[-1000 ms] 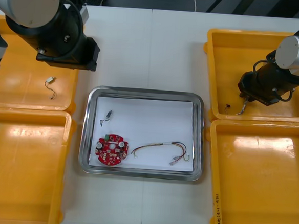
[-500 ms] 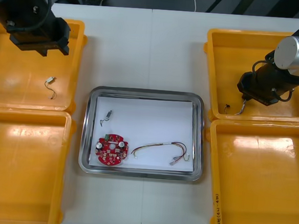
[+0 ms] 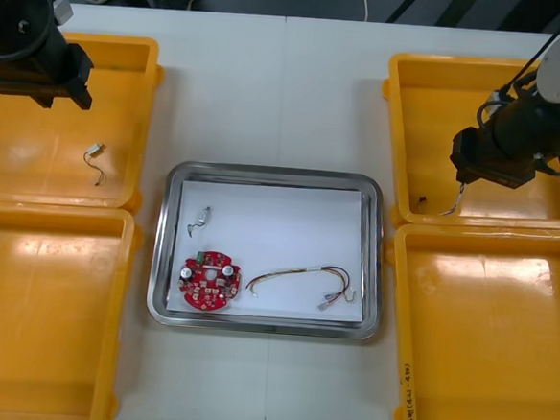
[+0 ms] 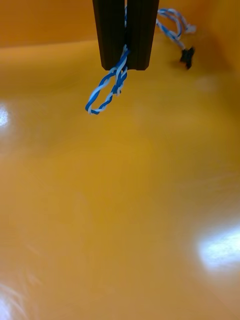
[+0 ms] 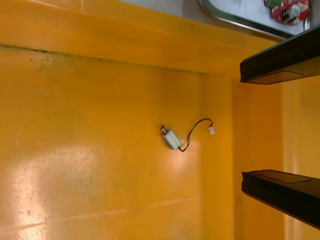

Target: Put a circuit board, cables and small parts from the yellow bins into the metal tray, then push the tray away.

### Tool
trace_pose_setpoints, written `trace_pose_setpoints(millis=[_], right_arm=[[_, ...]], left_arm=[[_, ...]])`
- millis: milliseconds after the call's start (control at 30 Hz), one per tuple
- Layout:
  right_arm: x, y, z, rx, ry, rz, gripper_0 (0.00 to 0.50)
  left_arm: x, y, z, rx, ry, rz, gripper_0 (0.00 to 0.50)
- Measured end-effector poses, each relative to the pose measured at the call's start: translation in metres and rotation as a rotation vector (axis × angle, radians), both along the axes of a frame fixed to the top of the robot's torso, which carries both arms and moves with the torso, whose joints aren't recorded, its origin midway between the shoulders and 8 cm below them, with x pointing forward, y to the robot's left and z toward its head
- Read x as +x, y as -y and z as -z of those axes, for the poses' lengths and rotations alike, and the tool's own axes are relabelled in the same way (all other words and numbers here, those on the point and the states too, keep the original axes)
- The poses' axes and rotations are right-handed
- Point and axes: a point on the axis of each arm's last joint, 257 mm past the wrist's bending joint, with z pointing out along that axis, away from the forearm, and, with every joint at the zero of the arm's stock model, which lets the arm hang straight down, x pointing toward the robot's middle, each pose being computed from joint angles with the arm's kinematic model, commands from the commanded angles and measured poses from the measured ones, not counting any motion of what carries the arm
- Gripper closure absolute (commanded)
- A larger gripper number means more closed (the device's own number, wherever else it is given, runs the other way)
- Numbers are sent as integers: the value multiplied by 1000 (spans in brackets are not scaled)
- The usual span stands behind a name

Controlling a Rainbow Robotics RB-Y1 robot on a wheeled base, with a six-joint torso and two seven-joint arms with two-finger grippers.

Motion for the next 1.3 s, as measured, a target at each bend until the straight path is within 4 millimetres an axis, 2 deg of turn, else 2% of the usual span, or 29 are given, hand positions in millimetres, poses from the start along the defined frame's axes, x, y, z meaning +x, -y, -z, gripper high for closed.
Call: trace_pose_setpoints(millis=[167, 400, 567, 733, 933, 1300], right_arm=[[-1, -16, -25, 86, 34, -47, 500], [-18, -30, -43, 33, 60, -282, 500], [-25, -42, -55, -4, 79, -361, 500], [-37, -70, -60, -51, 102, -522, 500], [-53, -102, -59, -90, 107, -648, 500], [-71, -139, -64, -141, 87, -798, 500]], left_arm=[[10, -9, 10, -2, 10, 29, 0], [21, -24, 27, -33, 13, -22, 0], [26, -32, 36, -10, 18, 43, 0], [26, -36, 44, 40, 9, 164, 0], [25, -35, 56, 61, -12, 184, 0], [32, -20, 65, 59, 6, 209, 0]])
